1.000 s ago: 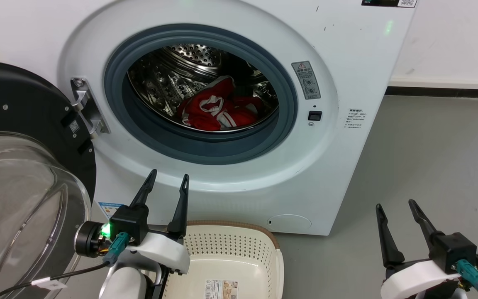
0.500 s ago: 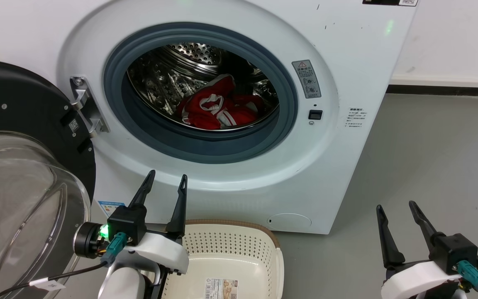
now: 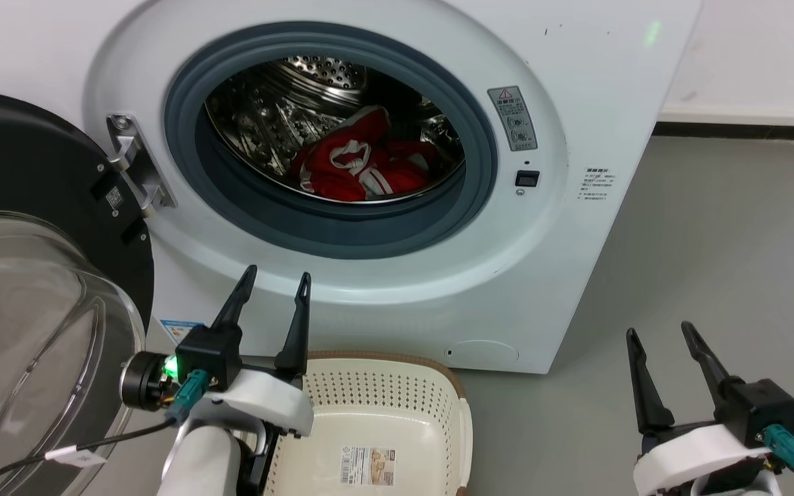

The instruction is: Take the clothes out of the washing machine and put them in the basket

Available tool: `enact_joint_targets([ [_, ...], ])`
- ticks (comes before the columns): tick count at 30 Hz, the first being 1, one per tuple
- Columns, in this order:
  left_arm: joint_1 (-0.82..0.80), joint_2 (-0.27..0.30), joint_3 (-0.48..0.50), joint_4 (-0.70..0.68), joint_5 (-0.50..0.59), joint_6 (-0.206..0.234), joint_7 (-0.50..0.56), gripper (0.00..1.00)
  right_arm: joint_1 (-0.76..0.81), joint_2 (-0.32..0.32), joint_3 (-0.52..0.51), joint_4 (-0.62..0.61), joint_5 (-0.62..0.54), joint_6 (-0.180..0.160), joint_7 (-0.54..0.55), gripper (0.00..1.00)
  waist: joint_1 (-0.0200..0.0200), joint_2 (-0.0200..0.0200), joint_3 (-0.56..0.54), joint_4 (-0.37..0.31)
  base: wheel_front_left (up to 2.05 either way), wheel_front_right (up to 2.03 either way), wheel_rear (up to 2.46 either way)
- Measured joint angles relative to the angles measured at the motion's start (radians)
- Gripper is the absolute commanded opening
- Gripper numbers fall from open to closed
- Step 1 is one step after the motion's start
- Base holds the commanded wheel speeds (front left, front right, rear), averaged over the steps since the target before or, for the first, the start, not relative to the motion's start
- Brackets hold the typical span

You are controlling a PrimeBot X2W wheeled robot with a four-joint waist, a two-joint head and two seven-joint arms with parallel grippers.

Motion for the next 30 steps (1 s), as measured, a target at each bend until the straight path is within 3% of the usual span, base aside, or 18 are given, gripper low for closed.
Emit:
enact_joint_targets([
  [9,-0.15,-0.001,0.012,0.035,-0.018,0.016,0.0,1.0,-0.062,0.0,0.021,-0.068,-0.001,0.0,0.007,1.0,0.0,0.0,0.101,-0.017,0.0,0.0,0.0],
  [16,-0.329,0.004,0.041,0.141,-0.031,0.018,0.0,1.0,-0.109,0.0,0.044,-0.113,0.001,0.0,0.01,1.0,0.0,0.0,0.207,-0.054,0.0,0.0,0.0],
  [30,-0.769,0.136,0.091,0.503,-0.034,0.012,0.014,1.0,-0.207,0.0,0.108,-0.099,0.048,0.0,-0.024,1.0,0.0001,0.0,0.438,-0.17,0.0,0.0,0.0],
])
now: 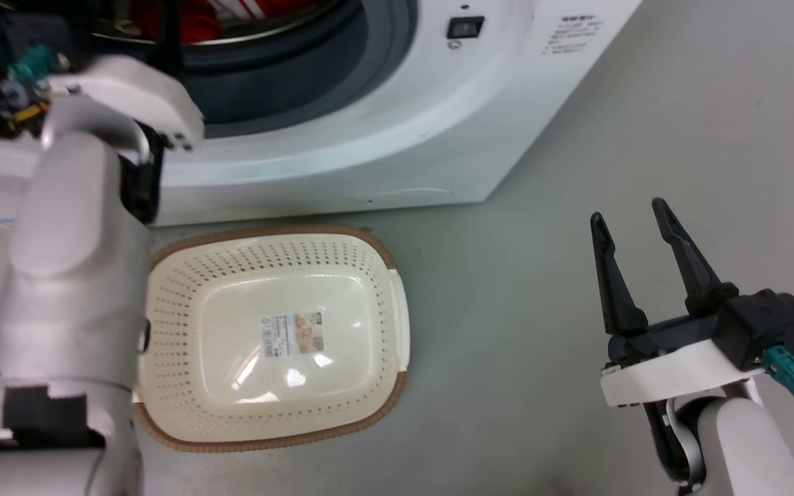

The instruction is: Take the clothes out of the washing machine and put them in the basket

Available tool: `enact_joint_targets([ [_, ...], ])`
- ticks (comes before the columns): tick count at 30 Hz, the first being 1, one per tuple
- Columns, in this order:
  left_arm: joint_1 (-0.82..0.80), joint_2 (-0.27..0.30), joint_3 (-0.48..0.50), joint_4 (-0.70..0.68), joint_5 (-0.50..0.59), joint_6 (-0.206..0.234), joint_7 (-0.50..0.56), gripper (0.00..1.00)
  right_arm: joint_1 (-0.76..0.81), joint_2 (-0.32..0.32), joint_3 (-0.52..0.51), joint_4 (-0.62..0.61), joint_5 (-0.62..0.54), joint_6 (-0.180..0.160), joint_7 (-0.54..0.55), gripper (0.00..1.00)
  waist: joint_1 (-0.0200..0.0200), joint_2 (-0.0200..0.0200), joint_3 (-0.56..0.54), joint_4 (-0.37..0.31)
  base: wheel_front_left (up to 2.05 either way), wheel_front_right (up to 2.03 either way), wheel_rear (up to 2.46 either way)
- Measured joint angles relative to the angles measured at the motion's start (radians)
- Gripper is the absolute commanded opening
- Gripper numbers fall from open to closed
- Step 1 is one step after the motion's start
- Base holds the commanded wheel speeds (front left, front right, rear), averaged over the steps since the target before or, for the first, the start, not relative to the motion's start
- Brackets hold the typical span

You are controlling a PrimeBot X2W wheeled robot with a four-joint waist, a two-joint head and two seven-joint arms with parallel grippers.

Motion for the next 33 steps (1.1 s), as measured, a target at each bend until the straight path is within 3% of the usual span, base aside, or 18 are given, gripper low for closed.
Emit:
enact_joint_targets([
  [13,-0.363,0.157,-0.034,0.243,0.022,-0.017,0.177,1.0,-0.092,0.0,0.065,0.037,0.067,0.0,-0.034,1.0,0.0,0.0,0.182,-0.114,0.0,0.0,0.0],
  [22,-0.521,0.241,-0.07,0.349,0.035,-0.025,0.393,1.0,-0.129,0.0,0.101,0.043,0.099,0.0,-0.04,1.0,0.0,0.0,0.277,-0.176,0.0,0.0,0.0],
  [29,-0.614,0.264,-0.093,0.404,0.034,-0.03,0.578,1.0,-0.139,0.0,0.121,0.035,0.111,0.0,-0.04,1.0,-0.0001,0.0,0.314,-0.201,0.0,0.0,0.0],
  [30,-0.625,0.266,-0.094,0.411,0.033,-0.03,0.608,0.6,-0.14,0.0,0.123,0.035,0.114,0.0,-0.04,1.0,-0.0001,0.0,0.316,-0.203,0.0,0.0,0.0],
  [31,-0.633,0.267,-0.095,0.416,0.029,-0.03,0.632,0.39,-0.141,0.0,0.126,0.035,0.117,0.0,-0.04,1.0,-0.0001,0.0,0.318,-0.204,0.0,0.0,0.0],
  [32,-0.641,0.269,-0.094,0.421,0.026,-0.03,0.655,0.09,-0.142,0.0,0.129,0.036,0.118,0.0,-0.04,1.0,-0.0001,0.0,0.32,-0.206,0.0,0.0,0.0],
  [33,-0.646,0.27,-0.094,0.424,0.024,-0.027,0.677,0.0,-0.142,0.0,0.133,0.036,0.119,0.0,-0.04,1.0,-0.0002,0.0,0.321,-0.207,0.0,0.0,0.0],
])
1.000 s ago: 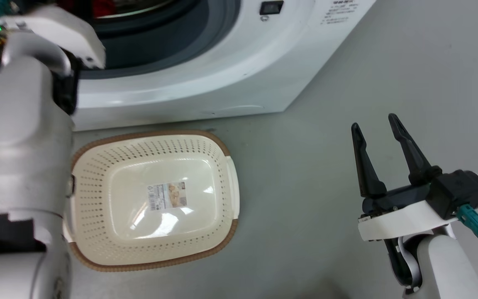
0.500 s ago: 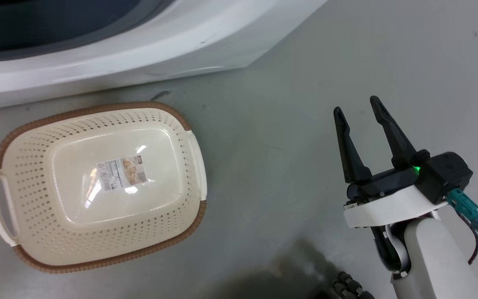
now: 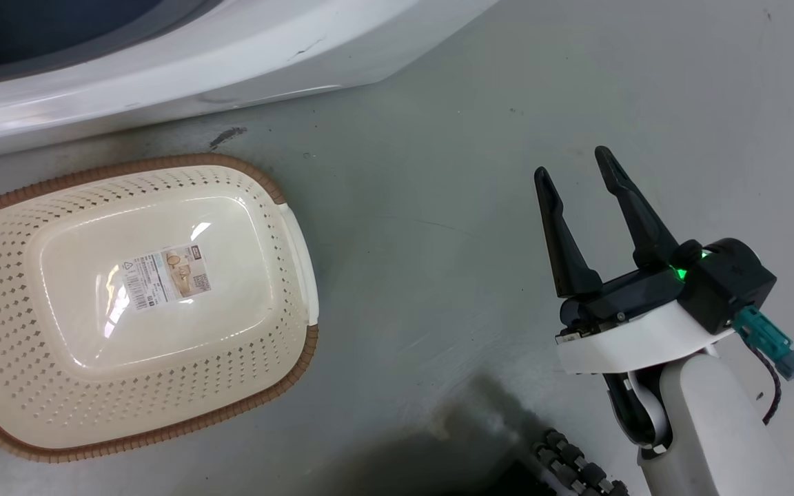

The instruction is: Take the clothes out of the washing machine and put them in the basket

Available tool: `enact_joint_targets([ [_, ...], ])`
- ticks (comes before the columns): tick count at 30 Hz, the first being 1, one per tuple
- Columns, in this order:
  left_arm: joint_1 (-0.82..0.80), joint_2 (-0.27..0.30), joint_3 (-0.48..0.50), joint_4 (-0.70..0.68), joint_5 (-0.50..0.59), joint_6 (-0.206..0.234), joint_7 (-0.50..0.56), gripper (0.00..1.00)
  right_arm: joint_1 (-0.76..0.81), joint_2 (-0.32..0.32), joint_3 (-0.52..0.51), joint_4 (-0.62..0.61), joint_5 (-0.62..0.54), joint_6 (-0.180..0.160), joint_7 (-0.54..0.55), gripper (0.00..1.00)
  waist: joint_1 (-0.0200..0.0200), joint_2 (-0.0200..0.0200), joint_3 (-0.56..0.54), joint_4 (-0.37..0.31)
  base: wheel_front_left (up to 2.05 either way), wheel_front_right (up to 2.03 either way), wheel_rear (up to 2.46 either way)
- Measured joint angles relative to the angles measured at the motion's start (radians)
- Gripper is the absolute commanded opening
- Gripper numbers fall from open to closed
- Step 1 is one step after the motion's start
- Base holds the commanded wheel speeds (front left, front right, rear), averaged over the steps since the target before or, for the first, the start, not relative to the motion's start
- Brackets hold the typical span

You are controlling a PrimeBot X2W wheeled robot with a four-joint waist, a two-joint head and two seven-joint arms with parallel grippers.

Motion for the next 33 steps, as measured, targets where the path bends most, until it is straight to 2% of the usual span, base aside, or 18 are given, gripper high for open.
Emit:
enact_joint_targets([
  [5,-0.012,0.004,-0.006,0.0,-0.005,0.019,0.035,0.0,-0.004,0.0,0.01,0.002,0.008,0.0,0.0,1.0,0.0,0.0,0.002,-0.005,0.0,0.0,0.0],
  [9,0.006,0.016,-0.012,-0.029,-0.005,0.032,-0.014,0.0,-0.005,0.0,0.008,0.007,0.009,0.0,0.0,1.0,0.0,0.0,-0.009,-0.004,0.0,0.0,0.0],
  [22,0.154,-0.006,-0.036,-0.159,-0.012,0.064,-0.37,0.0,-0.007,0.0,-0.011,0.03,0.004,0.0,0.0,1.0,0.0,0.0,-0.102,0.025,0.0,0.0,0.0],
  [29,0.297,-0.038,-0.051,-0.171,-0.017,0.082,-0.592,0.0,0.024,0.0,-0.028,0.057,-0.01,0.0,0.0,1.0,0.0,0.0,-0.202,0.043,0.0,0.0,0.0],
  [33,0.382,-0.069,-0.048,-0.157,-0.038,0.089,-0.659,0.0,0.061,0.001,-0.038,0.076,-0.023,0.0,0.0,1.0,-0.0001,0.0,-0.276,0.056,0.0,0.0,0.0],
])
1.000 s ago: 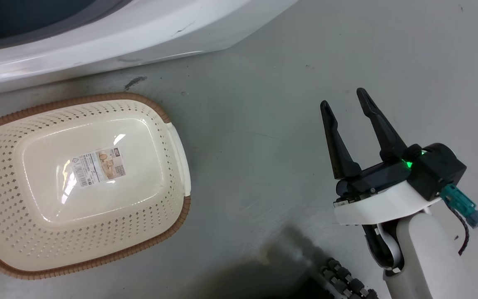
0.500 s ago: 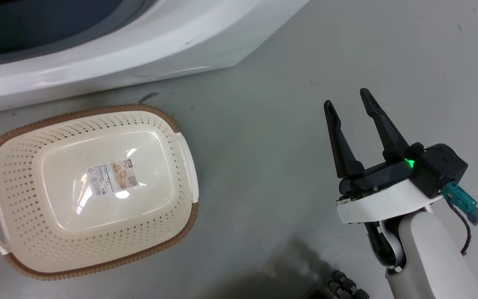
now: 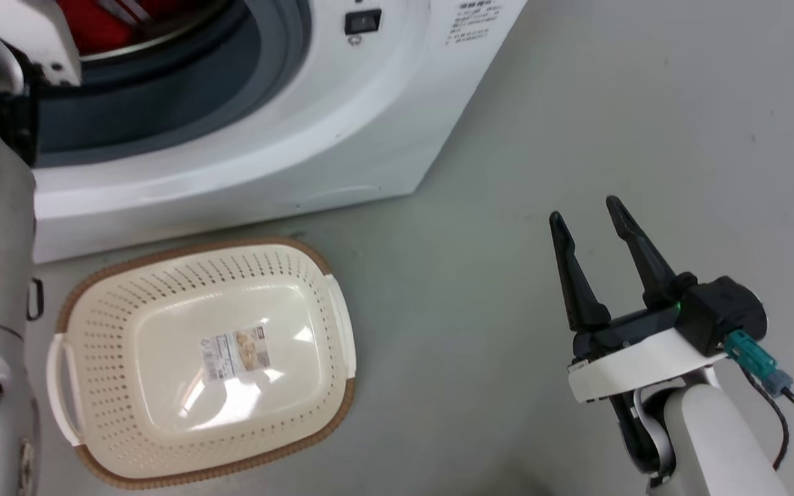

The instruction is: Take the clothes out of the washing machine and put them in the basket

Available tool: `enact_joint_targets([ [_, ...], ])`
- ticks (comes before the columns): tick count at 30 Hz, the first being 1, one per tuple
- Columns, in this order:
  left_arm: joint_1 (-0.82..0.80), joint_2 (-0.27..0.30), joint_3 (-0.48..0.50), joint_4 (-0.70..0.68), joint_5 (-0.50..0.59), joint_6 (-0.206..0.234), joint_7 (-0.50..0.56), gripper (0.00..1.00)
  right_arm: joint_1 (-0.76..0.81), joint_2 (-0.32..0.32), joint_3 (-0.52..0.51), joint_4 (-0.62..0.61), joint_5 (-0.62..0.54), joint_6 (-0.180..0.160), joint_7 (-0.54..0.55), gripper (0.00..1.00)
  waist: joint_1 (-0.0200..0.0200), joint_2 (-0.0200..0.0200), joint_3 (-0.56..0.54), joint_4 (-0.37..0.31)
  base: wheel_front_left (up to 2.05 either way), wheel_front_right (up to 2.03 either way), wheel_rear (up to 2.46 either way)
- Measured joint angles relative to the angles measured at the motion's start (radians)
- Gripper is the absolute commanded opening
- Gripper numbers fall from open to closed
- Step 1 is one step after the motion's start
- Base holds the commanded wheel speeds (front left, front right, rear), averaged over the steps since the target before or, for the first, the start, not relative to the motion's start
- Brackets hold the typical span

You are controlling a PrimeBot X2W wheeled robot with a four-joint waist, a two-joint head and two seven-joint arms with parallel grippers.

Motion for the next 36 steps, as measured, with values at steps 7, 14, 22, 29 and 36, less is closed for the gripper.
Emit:
enact_joint_targets([
  [7,0.159,-0.041,0.037,-0.061,-0.058,-0.011,-0.029,0.0,0.057,0.0,-0.023,0.022,-0.025,0.0,0.0,1.0,-0.0001,0.0,-0.132,0.029,0.0,0.0,0.0],
  [14,0.37,-0.083,0.091,-0.258,-0.097,-0.012,-0.031,0.0,0.117,0.0,-0.044,0.034,-0.043,0.0,0.009,1.0,-0.0002,0.0,-0.25,0.065,0.0,0.0,0.0],
  [22,0.592,-0.132,0.117,-0.525,-0.1,-0.006,-0.032,0.0,0.181,0.0,-0.066,0.016,-0.051,0.0,0.039,1.0,-0.0002,0.0,-0.36,0.118,0.0,0.0,0.0],
  [29,0.796,-0.17,0.112,-0.809,-0.097,0.025,-0.032,0.0,0.227,0.0,-0.082,-0.009,-0.061,0.0,0.063,1.0,-0.0004,0.0,-0.418,0.169,0.0,0.0,0.0],
  [36,1.057,-0.209,0.098,-1.09,-0.113,0.072,0.044,0.0,0.248,0.0,-0.084,-0.033,-0.063,0.0,0.076,1.0,-0.0003,0.0,-0.432,0.196,0.0,0.0,0.0],
])
